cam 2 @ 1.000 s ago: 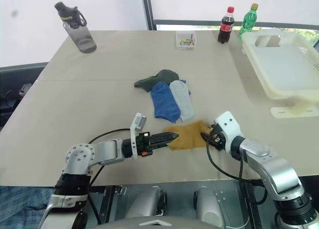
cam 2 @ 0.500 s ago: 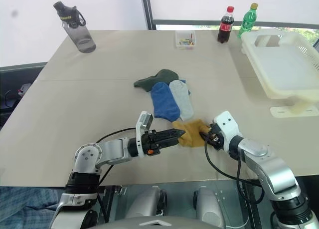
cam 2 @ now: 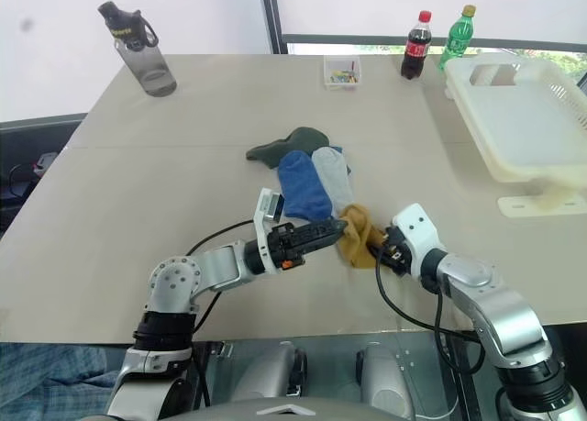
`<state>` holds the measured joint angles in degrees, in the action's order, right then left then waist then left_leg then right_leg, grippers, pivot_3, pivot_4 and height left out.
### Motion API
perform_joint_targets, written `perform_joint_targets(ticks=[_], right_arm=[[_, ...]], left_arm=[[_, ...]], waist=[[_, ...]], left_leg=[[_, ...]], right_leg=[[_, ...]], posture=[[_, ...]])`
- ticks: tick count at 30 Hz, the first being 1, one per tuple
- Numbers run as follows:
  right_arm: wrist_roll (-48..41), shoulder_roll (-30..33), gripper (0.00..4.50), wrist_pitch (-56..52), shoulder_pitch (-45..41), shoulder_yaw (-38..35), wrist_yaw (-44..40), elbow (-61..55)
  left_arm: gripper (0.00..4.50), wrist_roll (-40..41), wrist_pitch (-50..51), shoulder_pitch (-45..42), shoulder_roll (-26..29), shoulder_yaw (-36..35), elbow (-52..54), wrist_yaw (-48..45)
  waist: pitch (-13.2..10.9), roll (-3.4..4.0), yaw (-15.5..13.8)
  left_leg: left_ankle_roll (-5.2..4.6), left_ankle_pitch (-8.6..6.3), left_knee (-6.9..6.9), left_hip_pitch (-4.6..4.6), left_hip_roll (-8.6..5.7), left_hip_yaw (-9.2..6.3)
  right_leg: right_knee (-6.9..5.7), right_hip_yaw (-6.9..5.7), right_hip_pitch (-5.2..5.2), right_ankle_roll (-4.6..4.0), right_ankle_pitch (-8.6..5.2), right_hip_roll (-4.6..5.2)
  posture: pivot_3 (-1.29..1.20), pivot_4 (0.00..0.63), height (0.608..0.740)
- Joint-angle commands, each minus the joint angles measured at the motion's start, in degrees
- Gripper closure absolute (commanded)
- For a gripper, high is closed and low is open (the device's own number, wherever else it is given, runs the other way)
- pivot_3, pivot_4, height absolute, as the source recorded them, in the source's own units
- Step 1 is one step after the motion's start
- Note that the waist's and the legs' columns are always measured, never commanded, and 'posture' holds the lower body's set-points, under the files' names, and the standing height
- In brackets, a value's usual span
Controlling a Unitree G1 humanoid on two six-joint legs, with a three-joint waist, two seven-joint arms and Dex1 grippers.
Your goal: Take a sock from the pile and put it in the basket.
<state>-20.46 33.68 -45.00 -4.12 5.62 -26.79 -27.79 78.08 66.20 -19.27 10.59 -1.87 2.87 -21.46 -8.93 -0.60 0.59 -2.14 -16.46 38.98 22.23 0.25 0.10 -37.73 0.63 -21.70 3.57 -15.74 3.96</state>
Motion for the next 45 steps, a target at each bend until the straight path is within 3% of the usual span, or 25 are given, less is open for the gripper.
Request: perform_joint_targets(ticks=[1,6,14,19,21,23,24,31,45], right_arm=[[0.9,1.5,1.74,0.5,-0.1,0.0,-1.4,-2.1],[0.7,2.8,1.74,2.3,0.7,-1.3,-3.5,-3.8],[-5.6,8.2,1.74,2.1,3.3,-14.2,-9.9,-6.1],[-12.8,7.5,1.74,-1.9,3.5,-20.5,-10.7,-5.7],[-16.4,7.2,1.00,-4.4,3.6,-21.4,-10.9,-6.7],[-20.6,4.7,0.11,-7.9,2.0,-21.0,-8.2,-7.9],[-21.8,3.4,0.01,-9.3,0.9,-20.3,-6.7,-8.2],[-21.3,-0.5,0.01,-13.5,-1.3,-15.0,-0.2,-7.4],[-11.4,1.3,0.01,-12.5,0.1,-5.2,2.2,-1.1]], left_arm=[[0.01,-1.9,-0.8,-1.6,-1.3,0.7,-0.5,-2.9],[0.01,-5.1,-0.3,-2.4,-1.9,1.6,-1.5,-4.3],[0.01,-8.2,0.4,-3.6,-2.9,2.0,-3.8,-5.7],[0.01,-9.6,1.1,-4.5,-3.6,2.1,-5.4,-7.2],[0.00,-10.0,1.4,-4.8,-4.0,1.9,-6.0,-7.6],[0.00,-11.0,1.4,-5.1,-4.1,1.9,-6.7,-8.2],[0.00,-11.4,1.4,-5.3,-4.2,2.0,-7.0,-8.4],[0.00,-13.2,1.7,-5.5,-4.7,1.6,-7.1,-9.7],[0.00,-17.0,-0.3,-5.4,-4.1,1.9,-4.6,-11.4]], waist=[[0.0,0.00,-0.1],[0.0,0.00,-0.1],[-0.1,0.01,-0.6],[-0.1,0.00,-1.0],[-0.1,0.00,-1.1],[-0.1,0.00,-1.1],[-0.1,0.01,-1.1],[-0.1,0.01,-1.4],[-0.1,0.01,-1.3]], left_leg=[[0.00,0.00,0.00,0.10,-0.01,-0.09],[0.09,0.06,0.01,0.52,-0.05,-0.19],[0.03,0.02,0.03,0.61,-0.10,-0.26],[0.01,0.02,0.03,0.63,-0.09,-0.31],[0.01,0.02,0.03,0.63,-0.08,-0.33],[0.01,0.02,0.03,0.63,-0.08,-0.34],[0.01,0.02,0.04,0.63,-0.08,-0.34],[0.03,0.03,0.08,0.69,-0.09,-0.39],[0.05,0.04,0.12,0.64,-0.10,-0.38]], right_leg=[[0.05,-0.10,-0.02,0.00,0.00,0.00],[0.06,-0.20,-0.39,0.01,0.00,0.02],[0.07,-0.54,-0.40,0.01,0.00,0.05],[0.06,-0.59,-0.39,0.01,0.00,0.04],[0.06,-0.61,-0.39,0.01,0.00,0.03],[0.06,-0.62,-0.39,0.01,0.00,0.04],[0.05,-0.61,-0.39,0.01,0.00,0.03],[0.06,-0.67,-0.40,0.01,0.00,0.05],[0.02,-0.67,-0.36,0.01,0.00,0.03]], posture=[[0.00,0.150,0.740],[0.00,0.150,0.740],[0.00,0.150,0.740],[0.00,0.150,0.740],[0.00,0.150,0.740],[0.00,0.150,0.740],[0.00,0.150,0.740],[0.00,0.150,0.740],[0.00,0.150,0.740]])
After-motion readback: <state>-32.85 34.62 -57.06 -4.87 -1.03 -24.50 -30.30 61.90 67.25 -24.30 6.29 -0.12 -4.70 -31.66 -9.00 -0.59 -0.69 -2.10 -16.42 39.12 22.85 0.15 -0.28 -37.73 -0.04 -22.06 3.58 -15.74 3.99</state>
